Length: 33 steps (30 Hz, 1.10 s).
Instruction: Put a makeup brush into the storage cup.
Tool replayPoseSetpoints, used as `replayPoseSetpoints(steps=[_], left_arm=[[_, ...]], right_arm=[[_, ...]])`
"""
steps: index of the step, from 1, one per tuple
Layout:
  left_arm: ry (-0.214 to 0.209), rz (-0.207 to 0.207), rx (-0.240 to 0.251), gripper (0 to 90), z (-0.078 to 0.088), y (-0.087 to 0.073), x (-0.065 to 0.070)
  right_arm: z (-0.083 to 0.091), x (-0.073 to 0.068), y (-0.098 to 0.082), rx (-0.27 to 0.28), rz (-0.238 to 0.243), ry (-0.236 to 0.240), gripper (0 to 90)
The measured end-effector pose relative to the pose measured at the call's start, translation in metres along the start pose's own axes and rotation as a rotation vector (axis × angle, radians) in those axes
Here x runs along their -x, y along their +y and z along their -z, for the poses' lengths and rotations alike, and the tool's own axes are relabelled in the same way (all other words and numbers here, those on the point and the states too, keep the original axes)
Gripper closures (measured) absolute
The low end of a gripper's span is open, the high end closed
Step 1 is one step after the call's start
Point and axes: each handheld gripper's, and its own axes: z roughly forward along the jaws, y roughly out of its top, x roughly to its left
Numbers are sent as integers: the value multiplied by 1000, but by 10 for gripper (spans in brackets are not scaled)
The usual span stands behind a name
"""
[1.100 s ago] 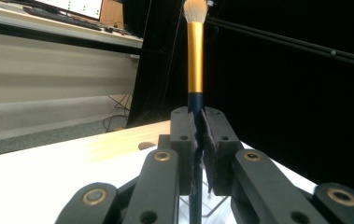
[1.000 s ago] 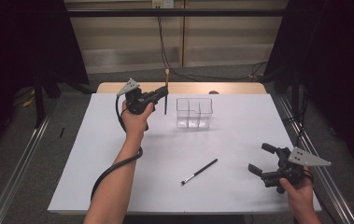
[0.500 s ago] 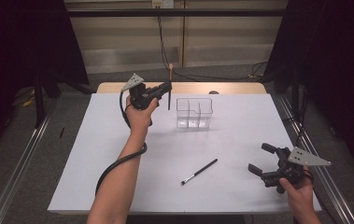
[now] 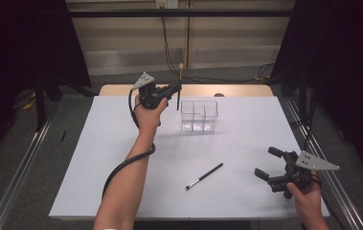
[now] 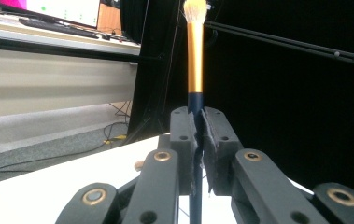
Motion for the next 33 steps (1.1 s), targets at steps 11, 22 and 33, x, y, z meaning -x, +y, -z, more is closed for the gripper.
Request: replayPoseSetpoints(steps=[11, 22, 33], left_arm=[[-2, 2, 15, 834, -7, 4, 2], [-9, -7, 10, 833, -16, 5, 6], [-11, -21, -3, 833, -25, 5, 8]], right_arm=[[0, 0, 0, 1, -2, 0, 0], [0, 0, 0, -1, 1, 3, 0], [-1, 0, 0, -1, 1, 5, 0]])
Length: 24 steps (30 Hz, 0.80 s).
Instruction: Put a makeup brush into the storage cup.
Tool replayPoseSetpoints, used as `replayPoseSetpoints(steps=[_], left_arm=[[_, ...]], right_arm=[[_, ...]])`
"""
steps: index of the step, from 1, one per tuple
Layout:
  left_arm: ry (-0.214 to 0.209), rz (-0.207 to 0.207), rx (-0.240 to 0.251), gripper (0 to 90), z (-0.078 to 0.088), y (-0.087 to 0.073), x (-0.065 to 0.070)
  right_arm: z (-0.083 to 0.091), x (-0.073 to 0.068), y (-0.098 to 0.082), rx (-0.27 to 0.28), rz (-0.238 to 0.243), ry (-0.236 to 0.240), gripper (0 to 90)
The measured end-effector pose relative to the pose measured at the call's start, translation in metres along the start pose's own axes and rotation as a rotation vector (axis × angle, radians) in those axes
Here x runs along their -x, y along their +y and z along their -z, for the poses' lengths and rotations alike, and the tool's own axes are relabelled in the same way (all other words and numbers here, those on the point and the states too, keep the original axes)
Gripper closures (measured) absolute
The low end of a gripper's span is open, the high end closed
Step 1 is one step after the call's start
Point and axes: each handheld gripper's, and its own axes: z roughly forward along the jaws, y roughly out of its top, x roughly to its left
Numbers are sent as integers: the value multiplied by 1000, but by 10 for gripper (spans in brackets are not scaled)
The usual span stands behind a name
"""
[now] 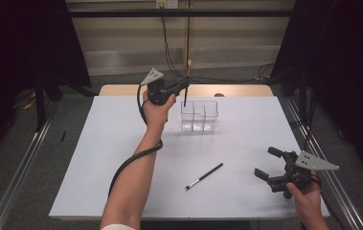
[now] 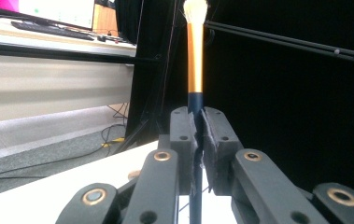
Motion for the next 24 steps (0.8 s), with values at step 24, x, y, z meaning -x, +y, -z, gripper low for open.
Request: replayPoseSetpoints(steps=[24], left_arm=[[14, -12, -12, 833, -10, -3, 0]], right_arm=[[0, 0, 0, -2, 2, -1, 0]])
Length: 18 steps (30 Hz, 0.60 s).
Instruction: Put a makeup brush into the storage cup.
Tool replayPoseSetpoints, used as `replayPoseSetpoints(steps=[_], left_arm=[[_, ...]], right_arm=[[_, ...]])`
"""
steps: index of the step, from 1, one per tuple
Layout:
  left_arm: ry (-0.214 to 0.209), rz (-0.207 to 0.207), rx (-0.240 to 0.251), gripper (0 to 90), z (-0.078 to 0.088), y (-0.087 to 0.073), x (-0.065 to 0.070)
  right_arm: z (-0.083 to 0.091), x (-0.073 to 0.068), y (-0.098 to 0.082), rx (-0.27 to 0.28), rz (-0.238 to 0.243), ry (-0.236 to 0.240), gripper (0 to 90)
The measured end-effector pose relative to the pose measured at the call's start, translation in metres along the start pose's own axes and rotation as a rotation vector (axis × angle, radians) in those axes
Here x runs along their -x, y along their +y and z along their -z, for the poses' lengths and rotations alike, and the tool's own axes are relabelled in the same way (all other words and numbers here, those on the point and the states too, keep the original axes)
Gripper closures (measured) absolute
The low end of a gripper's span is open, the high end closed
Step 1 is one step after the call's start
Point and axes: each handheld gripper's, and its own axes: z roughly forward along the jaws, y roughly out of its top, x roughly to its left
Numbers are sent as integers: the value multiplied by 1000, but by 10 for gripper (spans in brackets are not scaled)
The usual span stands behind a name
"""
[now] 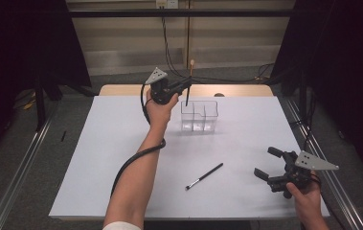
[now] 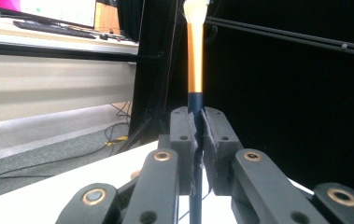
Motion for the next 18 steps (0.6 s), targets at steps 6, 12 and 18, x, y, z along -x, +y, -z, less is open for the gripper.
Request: replayPoseSetpoints(steps=[6, 12, 18], left_arm=[[7, 5, 2, 833, -2, -2, 0], [11, -1, -5, 833, -3, -4, 0], [16, 0, -15, 833, -5, -7, 0]], right_arm=[[0, 0, 0, 0, 0, 1, 0], [0, 0, 0, -1, 0, 1, 0], [0, 0, 0, -2, 0, 2, 0]])
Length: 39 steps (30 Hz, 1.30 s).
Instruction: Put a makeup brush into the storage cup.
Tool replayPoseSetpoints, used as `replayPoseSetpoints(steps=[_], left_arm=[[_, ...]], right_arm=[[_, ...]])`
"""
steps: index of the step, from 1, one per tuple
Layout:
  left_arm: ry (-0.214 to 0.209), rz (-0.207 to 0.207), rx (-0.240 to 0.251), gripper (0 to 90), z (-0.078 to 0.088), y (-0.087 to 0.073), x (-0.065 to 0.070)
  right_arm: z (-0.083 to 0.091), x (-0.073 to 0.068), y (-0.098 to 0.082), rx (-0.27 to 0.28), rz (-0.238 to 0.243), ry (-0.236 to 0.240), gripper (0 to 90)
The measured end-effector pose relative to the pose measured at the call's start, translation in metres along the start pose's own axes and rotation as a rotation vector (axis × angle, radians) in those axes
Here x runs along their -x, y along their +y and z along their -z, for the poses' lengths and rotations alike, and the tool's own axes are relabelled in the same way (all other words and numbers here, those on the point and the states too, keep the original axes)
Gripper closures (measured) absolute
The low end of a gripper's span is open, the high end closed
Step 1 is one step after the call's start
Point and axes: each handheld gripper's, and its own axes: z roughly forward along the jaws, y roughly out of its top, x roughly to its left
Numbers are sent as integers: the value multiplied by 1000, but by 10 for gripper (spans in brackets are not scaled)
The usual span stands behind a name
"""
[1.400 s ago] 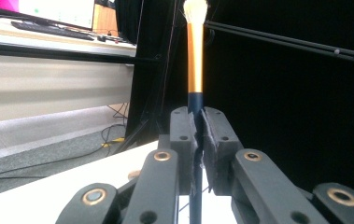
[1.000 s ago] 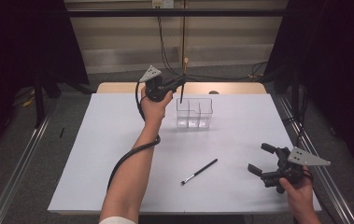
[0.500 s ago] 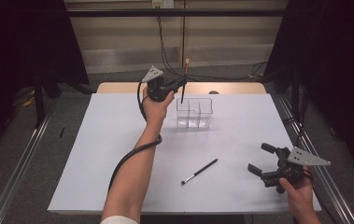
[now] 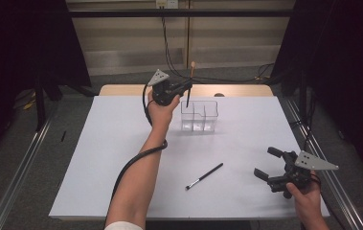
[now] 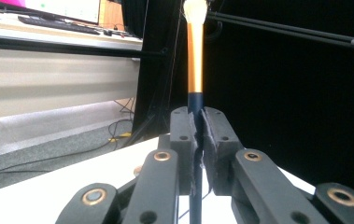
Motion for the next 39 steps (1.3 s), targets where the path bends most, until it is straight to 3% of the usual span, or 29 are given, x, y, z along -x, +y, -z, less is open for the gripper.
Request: replayPoseSetpoints(steps=[11, 39], left_arm=[[24, -14, 1, 833, 0, -2, -1], [23, 2, -17, 832, 9, -18, 1]], right_arm=[[0, 0, 0, 0, 1, 0, 0], [-2, -1, 0, -7, 5, 5, 0]])
